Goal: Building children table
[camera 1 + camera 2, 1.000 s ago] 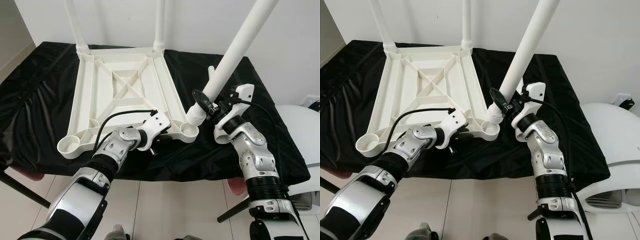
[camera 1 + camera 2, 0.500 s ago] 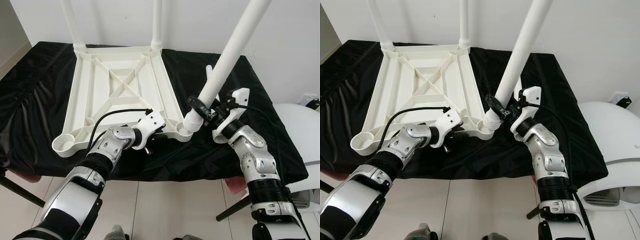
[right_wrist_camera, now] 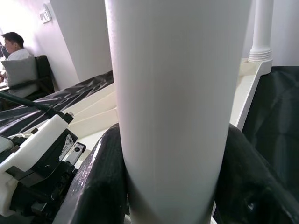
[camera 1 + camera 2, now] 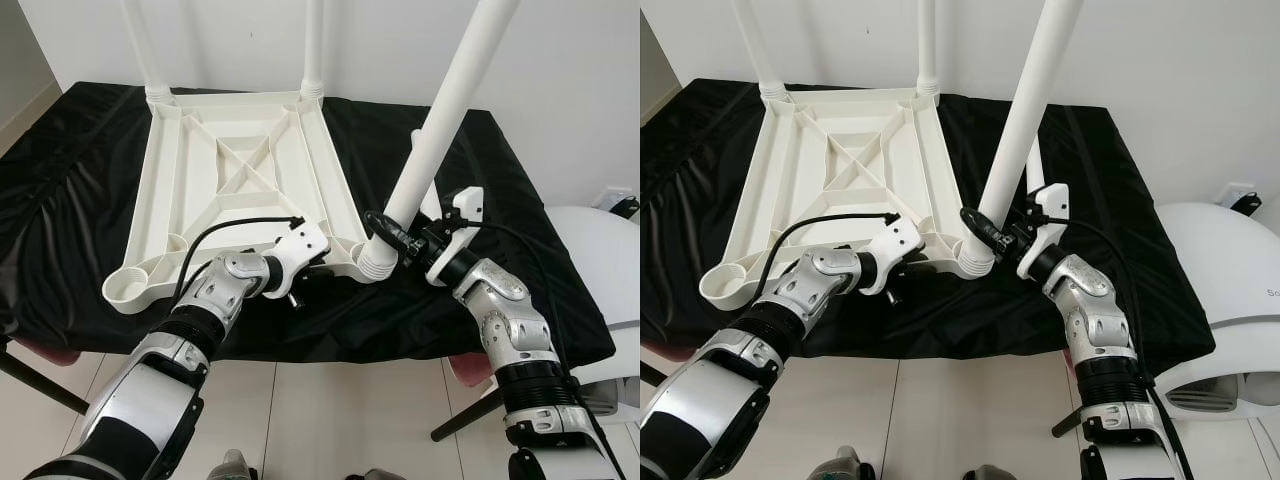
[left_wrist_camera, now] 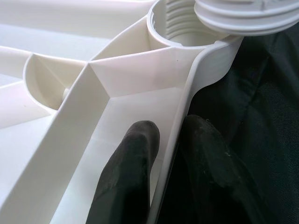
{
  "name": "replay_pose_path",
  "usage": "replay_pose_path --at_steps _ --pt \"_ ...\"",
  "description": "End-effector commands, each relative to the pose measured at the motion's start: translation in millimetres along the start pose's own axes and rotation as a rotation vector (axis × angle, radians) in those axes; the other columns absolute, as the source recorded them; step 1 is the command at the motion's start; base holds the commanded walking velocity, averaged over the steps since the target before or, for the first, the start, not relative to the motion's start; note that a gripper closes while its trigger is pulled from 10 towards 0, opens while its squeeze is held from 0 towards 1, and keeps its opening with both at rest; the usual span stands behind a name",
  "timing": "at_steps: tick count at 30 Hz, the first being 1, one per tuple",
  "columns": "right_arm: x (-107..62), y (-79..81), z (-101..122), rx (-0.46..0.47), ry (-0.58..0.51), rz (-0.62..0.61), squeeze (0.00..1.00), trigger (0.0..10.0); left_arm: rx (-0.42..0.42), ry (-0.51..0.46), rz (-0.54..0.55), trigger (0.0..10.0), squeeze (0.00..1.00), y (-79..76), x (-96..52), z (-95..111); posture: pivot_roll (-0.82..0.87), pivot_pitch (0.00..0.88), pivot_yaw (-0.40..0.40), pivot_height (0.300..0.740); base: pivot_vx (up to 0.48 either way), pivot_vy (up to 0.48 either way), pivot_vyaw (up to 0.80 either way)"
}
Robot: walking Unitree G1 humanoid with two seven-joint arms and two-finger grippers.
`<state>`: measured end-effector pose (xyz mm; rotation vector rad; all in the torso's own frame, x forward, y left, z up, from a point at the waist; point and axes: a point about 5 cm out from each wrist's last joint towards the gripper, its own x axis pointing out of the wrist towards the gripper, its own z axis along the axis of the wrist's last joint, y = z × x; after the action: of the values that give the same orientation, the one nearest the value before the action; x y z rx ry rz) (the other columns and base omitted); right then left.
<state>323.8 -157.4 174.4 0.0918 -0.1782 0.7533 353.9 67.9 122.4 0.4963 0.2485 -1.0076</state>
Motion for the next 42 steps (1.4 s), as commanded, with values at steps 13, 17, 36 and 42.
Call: replay_pose_path --at_steps 13,17,36,42 --pt "9.5 -6.7 -10 0.05 -0.006 -0.032 0.0 10.0 0.026 0.035 0.005 10.0 0.0 -0.6 -4.0 -6 0.0 0.015 -0.02 0.74 0.0 0.0 0.0" --pt "13.2 -6.3 -14 0.047 0.019 -0.027 0.0 10.0 0.029 0.033 0.004 10.0 0.0 -1.0 -3.9 -5 0.0 0.012 -0.022 0.74 0.0 0.0 0.0" --pt "17.3 -3.3 -27 -0.086 0.091 0.011 0.0 10.0 0.03 0.025 0.007 10.0 0.0 -3.2 -4.9 -3 0.01 0.021 -0.028 0.74 0.0 0.0 0.0" --pt "14.5 -0.8 -31 -0.1 0.096 0.021 0.0 10.0 0.031 0.022 0.008 10.0 0.0 -3.4 -5.4 -2 0.01 0.023 -0.028 0.74 0.0 0.0 0.0"
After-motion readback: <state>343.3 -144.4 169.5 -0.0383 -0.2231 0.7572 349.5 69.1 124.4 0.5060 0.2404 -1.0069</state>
